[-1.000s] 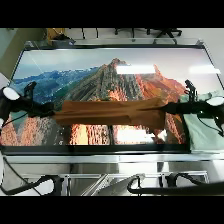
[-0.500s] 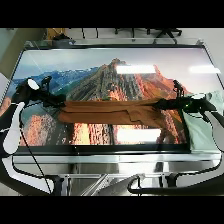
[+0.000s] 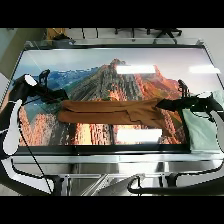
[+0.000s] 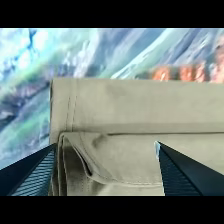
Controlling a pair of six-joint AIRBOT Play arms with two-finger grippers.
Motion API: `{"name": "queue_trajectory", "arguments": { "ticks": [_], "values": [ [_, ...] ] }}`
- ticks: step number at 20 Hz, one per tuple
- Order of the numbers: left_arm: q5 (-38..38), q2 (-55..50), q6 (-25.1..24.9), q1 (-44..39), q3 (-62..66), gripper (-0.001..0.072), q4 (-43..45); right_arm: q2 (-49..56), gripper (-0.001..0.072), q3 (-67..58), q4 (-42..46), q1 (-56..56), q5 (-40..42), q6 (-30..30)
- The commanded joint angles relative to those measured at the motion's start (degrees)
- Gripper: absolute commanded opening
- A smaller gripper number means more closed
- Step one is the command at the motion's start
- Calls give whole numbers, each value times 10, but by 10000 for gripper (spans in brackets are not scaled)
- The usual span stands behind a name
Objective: Fold the shirts.
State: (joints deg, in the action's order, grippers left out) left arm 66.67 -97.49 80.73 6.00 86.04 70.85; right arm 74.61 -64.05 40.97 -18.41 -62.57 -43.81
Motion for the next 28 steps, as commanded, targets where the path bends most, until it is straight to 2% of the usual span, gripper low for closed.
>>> {"name": "queue_trajectory", "arguments": {
  "ticks": [1,2,3,5,7,8,9,10,11,12,13,16,20,25,28],
  "values": [
    [15,9,-3,0,37,692,0,30,669,1,15,9,-13,-12],
    [17,9,-3,0,48,693,-1,41,648,0,15,13,-8,-12],
    [17,9,1,0,54,692,-5,50,571,0,13,16,-4,-12],
    [15,8,8,-4,59,692,-27,64,549,0,-3,22,7,-12],
    [3,8,2,-8,55,691,-92,73,233,0,-17,27,8,-12],
    [-7,8,-8,-10,51,691,-133,76,195,0,-18,29,8,-12],
    [-18,8,-20,-17,42,690,-175,77,31,0,-22,29,6,-12],
    [-28,8,-37,-23,32,669,-217,76,24,0,-22,29,7,-12],
    [-35,8,-55,-35,21,473,-247,76,24,0,-22,28,5,-12],
    [-39,8,-73,-50,11,199,-259,74,23,0,-22,28,1,-12],
    [-40,8,-87,-70,1,12,-258,68,23,0,-22,28,-4,-12],
    [-84,6,-94,-147,-42,12,-258,32,22,-19,-22,27,-41,-15],
    [-120,-54,-91,-274,-47,12,-259,-49,22,-64,-22,27,-119,-58],
    [-117,-174,-31,-408,82,12,-259,-122,21,-180,-22,27,-199,-123],
    [-108,-235,-5,-448,178,12,-259,-125,21,-238,-22,28,-250,-170]
  ]
}}
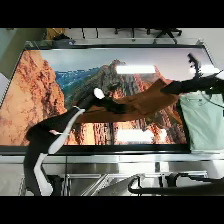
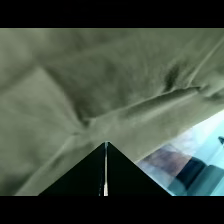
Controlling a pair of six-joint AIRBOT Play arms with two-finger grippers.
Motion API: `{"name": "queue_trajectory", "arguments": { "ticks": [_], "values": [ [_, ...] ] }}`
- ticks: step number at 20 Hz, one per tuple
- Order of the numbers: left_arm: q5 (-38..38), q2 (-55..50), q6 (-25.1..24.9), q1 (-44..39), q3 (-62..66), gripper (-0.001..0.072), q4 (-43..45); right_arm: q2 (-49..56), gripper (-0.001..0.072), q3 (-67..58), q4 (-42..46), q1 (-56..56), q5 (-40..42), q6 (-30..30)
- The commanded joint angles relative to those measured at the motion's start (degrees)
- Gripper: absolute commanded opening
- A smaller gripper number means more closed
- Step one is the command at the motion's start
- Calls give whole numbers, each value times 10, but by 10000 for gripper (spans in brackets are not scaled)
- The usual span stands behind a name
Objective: Fold the shirts.
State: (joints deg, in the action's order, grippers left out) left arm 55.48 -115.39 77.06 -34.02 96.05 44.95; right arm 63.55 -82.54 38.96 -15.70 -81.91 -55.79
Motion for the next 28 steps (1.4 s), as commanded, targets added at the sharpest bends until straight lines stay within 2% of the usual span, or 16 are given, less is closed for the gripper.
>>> {"name": "queue_trajectory", "arguments": {
  "ticks": [1,4,7,10,12,15,19,20,21,22,23,25,27,28],
  "values": [
    [6,-74,42,-55,110,12,0,-15,21,-56,-2,1,-64,-54],
    [47,-101,51,-52,183,12,0,-14,21,-56,3,1,-69,-63],
    [162,-77,44,-15,226,11,-2,-14,21,-56,-9,2,-69,-66],
    [251,30,-18,49,179,10,-31,-14,22,-56,-28,9,-65,-69],
    [269,125,-27,103,141,10,-30,-14,21,-56,-32,43,-42,-73],
    [247,283,-32,197,85,11,-30,-9,21,-56,-32,156,60,-81],
    [209,456,-50,323,28,11,-30,59,23,-56,-32,387,297,-76],
    [208,488,-59,349,14,11,-30,90,24,-56,-32,448,360,-54],
    [208,513,-67,372,0,11,-30,128,46,-56,-32,506,431,-32],
    [208,537,-77,392,-19,11,-30,172,275,-56,-32,564,516,-10],
    [206,557,-88,407,-41,11,-30,210,382,-57,-32,610,587,24],
    [195,593,-103,431,-91,11,-30,241,362,-58,-28,645,629,62],
    [182,622,-115,450,-140,11,-30,215,365,-58,24,616,569,59],
    [177,633,-117,458,-158,11,-30,193,365,-58,40,587,529,33]
  ]
}}
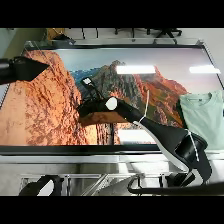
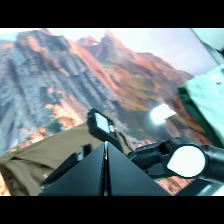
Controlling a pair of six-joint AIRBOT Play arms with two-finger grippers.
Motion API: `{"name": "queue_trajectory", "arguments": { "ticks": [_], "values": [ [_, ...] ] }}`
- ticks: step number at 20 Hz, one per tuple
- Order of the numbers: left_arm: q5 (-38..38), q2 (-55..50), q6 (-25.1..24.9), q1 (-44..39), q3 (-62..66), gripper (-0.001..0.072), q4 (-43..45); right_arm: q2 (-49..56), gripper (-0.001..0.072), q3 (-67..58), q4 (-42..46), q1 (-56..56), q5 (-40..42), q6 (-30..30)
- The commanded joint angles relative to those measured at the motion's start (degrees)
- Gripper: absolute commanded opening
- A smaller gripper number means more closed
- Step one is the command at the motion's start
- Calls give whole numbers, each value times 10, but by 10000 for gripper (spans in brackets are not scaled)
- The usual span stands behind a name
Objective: Fold the shirts.
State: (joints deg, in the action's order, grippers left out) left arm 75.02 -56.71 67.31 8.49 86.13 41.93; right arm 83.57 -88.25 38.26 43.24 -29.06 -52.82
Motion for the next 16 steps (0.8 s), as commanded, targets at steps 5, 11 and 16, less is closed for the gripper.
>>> {"name": "queue_trajectory", "arguments": {
  "ticks": [5,11,16],
  "values": [
    [-15,80,-19,59,-101,11,0,-119,395,0,81,-229,-200,-79],
    [10,88,-19,59,-101,11,0,-83,517,45,100,-421,-379,-162],
    [14,89,-17,59,-101,11,0,0,520,86,33,-409,-380,-130]
  ]
}}
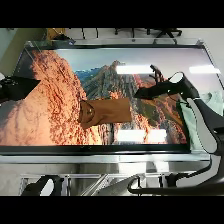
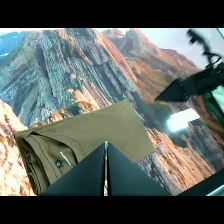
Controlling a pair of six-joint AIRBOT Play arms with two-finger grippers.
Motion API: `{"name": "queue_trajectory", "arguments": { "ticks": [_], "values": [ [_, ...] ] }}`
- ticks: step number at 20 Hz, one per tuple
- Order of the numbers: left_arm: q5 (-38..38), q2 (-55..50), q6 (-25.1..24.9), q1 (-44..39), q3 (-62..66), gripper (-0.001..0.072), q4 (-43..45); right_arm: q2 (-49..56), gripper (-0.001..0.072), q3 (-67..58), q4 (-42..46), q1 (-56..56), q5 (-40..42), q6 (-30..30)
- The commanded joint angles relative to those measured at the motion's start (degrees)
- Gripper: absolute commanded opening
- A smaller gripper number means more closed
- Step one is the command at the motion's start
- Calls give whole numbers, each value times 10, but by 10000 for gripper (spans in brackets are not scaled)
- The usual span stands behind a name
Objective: Fold the shirts.
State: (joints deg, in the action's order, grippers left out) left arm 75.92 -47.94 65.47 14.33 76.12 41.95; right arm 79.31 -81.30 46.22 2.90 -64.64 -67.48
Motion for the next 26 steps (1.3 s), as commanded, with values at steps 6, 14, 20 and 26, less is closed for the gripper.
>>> {"name": "queue_trajectory", "arguments": {
  "ticks": [6,14,20,26],
  "values": [
    [8,1,1,0,0,11,0,125,569,16,-120,32,-12,32],
    [21,1,1,0,0,11,0,122,25,7,-278,45,-50,138],
    [21,1,1,1,0,12,0,-22,24,-90,-311,-50,-29,110],
    [21,1,1,1,0,12,0,-181,24,-113,-275,-280,1,18]
  ]
}}
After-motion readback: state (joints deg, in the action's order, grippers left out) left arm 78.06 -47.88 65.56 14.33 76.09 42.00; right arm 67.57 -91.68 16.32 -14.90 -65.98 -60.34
